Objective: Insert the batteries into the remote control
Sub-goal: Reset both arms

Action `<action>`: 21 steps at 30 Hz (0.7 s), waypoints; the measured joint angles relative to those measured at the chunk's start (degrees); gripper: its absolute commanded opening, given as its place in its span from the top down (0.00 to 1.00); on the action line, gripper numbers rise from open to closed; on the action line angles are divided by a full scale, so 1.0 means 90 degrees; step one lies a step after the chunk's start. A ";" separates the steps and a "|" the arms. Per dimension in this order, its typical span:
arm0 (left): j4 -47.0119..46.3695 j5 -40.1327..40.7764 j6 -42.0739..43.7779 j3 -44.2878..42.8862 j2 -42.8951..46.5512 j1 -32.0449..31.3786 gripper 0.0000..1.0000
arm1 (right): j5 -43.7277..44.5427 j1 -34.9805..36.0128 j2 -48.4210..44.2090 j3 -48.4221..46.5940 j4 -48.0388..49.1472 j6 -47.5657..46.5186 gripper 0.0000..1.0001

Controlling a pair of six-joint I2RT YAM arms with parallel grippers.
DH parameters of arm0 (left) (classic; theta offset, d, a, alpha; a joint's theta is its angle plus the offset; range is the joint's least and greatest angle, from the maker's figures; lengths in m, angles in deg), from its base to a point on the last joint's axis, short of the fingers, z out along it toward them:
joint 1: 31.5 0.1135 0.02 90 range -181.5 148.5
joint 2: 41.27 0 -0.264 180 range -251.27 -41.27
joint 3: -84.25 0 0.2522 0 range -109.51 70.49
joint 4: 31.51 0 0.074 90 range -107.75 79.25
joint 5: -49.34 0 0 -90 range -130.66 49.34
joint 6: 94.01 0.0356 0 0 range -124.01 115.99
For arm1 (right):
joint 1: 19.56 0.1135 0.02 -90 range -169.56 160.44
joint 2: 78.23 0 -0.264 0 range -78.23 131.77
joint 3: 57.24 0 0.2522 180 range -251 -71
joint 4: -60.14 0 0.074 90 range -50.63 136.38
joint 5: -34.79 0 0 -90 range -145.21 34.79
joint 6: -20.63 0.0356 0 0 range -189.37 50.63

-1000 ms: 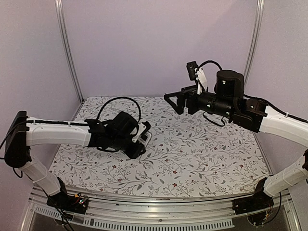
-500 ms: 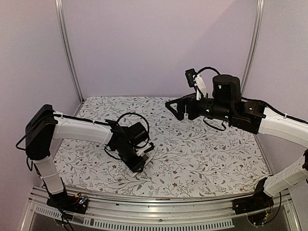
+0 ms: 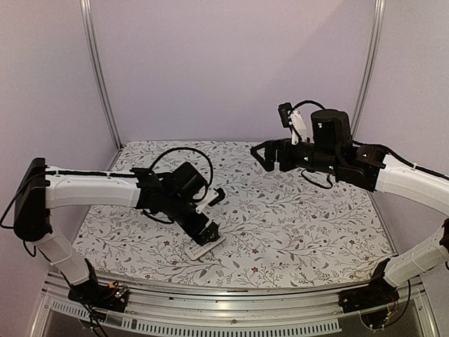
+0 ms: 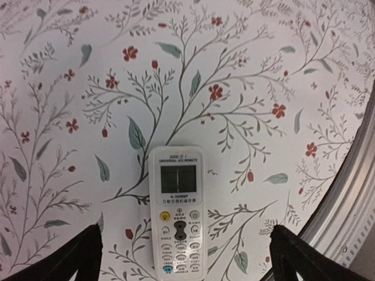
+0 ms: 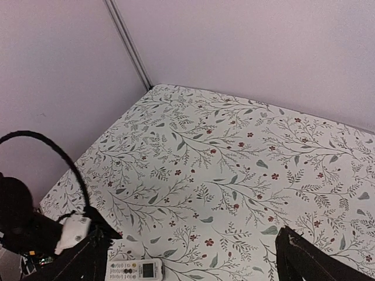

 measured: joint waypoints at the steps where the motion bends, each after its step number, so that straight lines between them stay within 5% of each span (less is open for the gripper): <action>1: -0.0318 0.0097 -0.0032 0.0143 0.0413 0.0029 0.00 | -0.0002 -0.0197 0.0010 0.0036 -0.0019 0.0051 0.01; 6: -0.1545 0.0913 -0.0396 0.0680 0.1766 0.0799 0.00 | 0.0002 -0.1588 0.0007 0.0578 -0.0058 0.0243 0.01; 15: -0.3456 0.2353 -0.1207 0.2081 0.2203 0.3798 0.00 | -0.0498 -0.4736 -0.1003 0.2749 0.0427 0.0435 0.01; 21: -0.4456 0.3585 -0.1258 0.2968 0.1965 0.4622 0.00 | -0.0100 -0.4908 -0.2123 0.3951 0.1129 0.0495 0.01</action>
